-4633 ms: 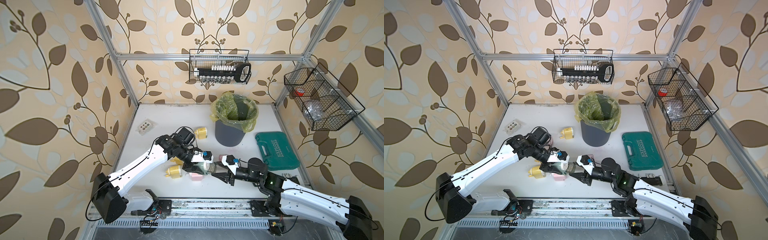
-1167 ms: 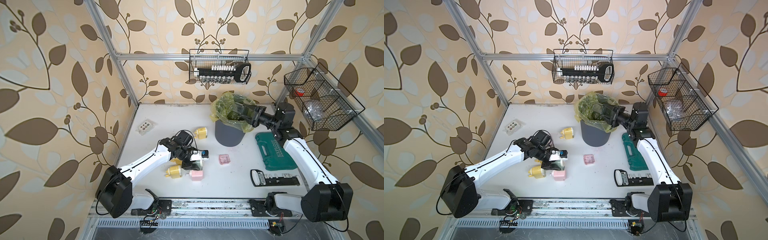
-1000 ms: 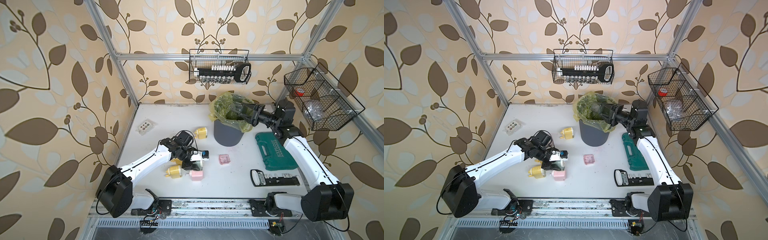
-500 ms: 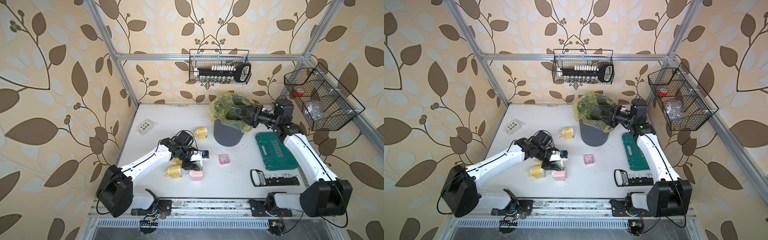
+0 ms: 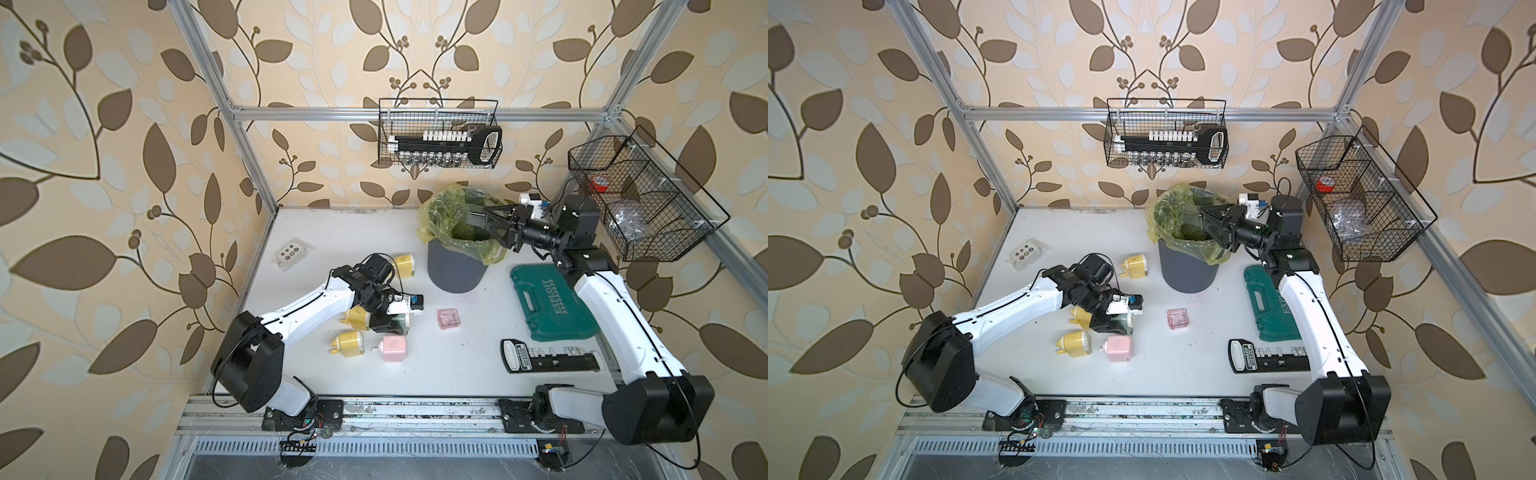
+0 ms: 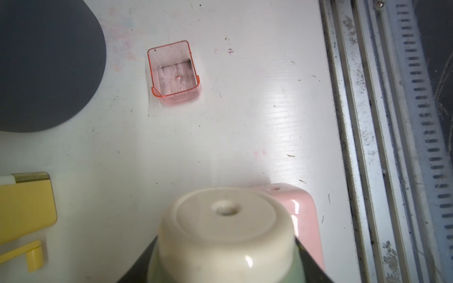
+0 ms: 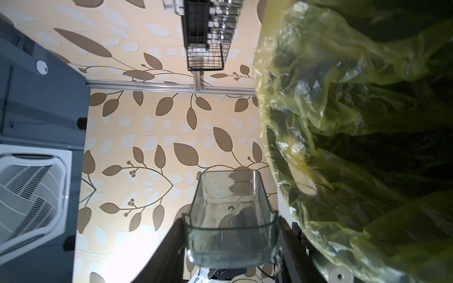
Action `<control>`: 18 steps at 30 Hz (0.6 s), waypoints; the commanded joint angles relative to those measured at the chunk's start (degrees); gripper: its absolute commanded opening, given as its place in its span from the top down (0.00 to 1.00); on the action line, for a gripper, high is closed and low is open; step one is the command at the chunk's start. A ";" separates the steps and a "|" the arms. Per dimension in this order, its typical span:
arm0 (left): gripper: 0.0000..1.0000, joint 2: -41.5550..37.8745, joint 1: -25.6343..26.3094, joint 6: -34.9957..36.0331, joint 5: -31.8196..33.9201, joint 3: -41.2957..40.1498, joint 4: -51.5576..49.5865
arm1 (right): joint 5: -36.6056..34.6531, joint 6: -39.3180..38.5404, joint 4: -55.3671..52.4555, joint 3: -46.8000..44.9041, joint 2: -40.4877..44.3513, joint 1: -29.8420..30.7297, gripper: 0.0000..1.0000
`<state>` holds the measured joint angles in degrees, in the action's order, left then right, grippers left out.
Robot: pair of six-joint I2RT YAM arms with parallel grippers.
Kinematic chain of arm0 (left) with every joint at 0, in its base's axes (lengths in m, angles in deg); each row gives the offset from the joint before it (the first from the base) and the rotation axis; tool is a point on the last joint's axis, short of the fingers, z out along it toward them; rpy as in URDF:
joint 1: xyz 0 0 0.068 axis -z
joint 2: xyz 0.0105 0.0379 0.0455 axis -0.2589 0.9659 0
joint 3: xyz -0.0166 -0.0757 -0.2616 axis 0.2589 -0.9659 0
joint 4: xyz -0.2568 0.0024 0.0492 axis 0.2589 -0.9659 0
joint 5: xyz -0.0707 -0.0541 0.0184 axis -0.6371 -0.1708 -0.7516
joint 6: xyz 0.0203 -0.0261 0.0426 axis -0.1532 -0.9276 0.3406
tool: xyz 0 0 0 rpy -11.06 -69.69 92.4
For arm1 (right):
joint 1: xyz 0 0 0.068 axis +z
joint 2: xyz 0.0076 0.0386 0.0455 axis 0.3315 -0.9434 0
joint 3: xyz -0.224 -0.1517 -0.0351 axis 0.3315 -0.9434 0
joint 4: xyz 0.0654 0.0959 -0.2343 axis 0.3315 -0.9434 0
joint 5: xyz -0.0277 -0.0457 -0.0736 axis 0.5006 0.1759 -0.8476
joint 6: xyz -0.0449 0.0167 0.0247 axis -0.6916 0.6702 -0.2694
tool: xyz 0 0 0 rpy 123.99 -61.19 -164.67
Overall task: Take out the pencil sharpener tray and clean the shavings
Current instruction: Pour the shavings into the trash bin, then place the pencil sharpener at the center of the board.
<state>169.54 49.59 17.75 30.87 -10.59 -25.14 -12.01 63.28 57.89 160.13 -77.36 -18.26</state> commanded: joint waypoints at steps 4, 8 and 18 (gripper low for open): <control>1.00 5.54 0.13 2.36 1.48 5.63 -3.42 | -17.23 -35.77 -3.34 -9.07 15.07 6.20 1.00; 1.00 8.20 -0.61 1.85 2.10 7.31 -2.77 | -27.12 -39.64 3.02 -23.95 28.33 7.81 1.00; 1.00 13.78 -1.61 0.46 6.06 10.17 -0.96 | -41.60 -41.54 -6.82 -41.79 45.58 11.83 1.00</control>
<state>182.24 48.65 18.74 35.53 -2.51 -26.28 -45.87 24.09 53.87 120.18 -33.08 -8.07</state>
